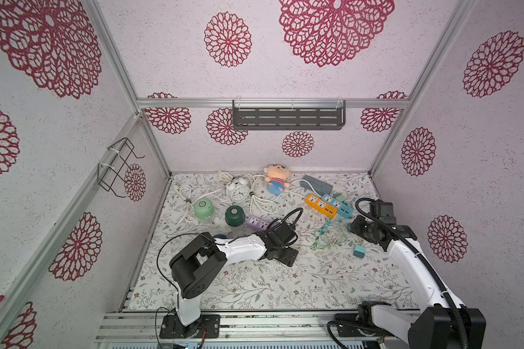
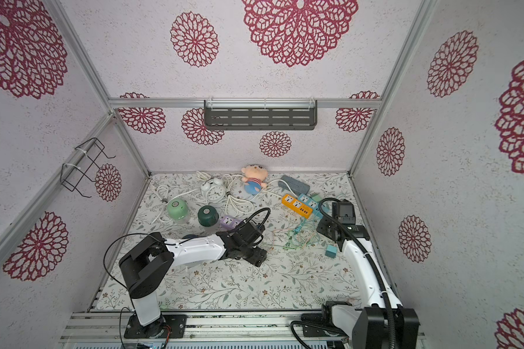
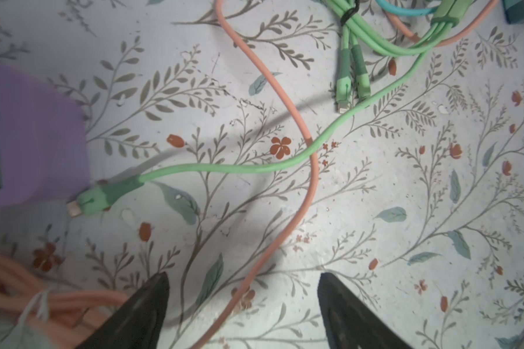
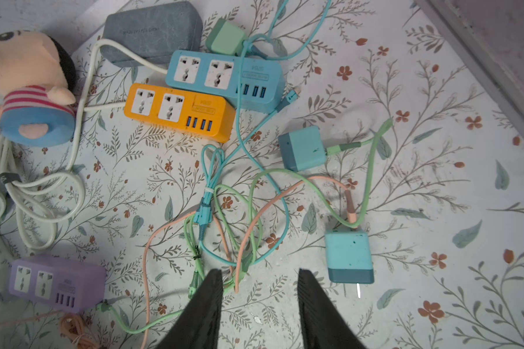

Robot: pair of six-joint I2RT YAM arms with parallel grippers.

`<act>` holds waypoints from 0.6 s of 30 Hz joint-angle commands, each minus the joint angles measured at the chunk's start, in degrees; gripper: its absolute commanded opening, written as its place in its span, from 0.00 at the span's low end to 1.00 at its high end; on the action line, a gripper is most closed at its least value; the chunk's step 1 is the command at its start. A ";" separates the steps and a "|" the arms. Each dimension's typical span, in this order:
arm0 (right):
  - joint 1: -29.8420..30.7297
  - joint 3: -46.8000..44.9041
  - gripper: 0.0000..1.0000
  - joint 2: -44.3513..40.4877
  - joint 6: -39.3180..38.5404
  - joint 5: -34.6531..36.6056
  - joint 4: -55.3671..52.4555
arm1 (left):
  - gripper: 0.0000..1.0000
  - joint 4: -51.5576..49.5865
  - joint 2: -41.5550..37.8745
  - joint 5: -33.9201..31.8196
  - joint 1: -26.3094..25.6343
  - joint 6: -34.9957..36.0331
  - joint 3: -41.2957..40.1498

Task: Charge the cordless meat grinders
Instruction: Adjust the charging cable at the center of the board.

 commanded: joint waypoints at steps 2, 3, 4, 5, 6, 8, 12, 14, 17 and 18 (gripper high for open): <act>0.91 -0.49 0.44 0.37 1.85 -0.87 2.12 | 0.85 1.02 4.67 -2.69 -0.59 2.48 2.86; 1.01 -0.50 0.44 0.62 1.85 -1.04 2.43 | 0.85 1.41 5.13 -3.56 -0.67 2.44 2.91; 1.18 -0.43 0.44 0.83 1.89 -1.14 2.69 | 0.84 1.92 5.34 -4.36 -0.69 2.35 2.91; 1.27 -0.57 0.44 1.02 1.91 -1.28 3.00 | 0.80 2.36 5.57 -4.65 -0.69 2.34 2.99; 1.35 -0.56 0.44 1.14 2.10 -1.46 3.28 | 0.75 2.76 5.98 -5.12 -0.76 2.35 3.12; 1.44 -0.79 0.44 1.29 2.36 -1.91 3.98 | 0.65 2.92 6.89 -6.52 -0.87 2.35 3.56; 2.10 -0.88 0.44 1.63 2.75 -2.39 5.07 | 0.41 2.71 8.55 -7.36 -1.21 2.43 4.06; 2.45 -0.84 0.44 1.77 2.84 -2.40 5.42 | 0.30 1.54 8.10 -8.25 -1.54 2.52 3.85; 3.03 -0.51 0.44 2.14 2.67 -2.69 5.95 | 0.21 -0.60 3.75 -10.71 -1.95 2.18 1.57; 3.34 -0.33 0.44 2.42 2.62 -2.81 6.15 | 0.20 -1.22 0.37 -11.77 -2.10 1.79 0.17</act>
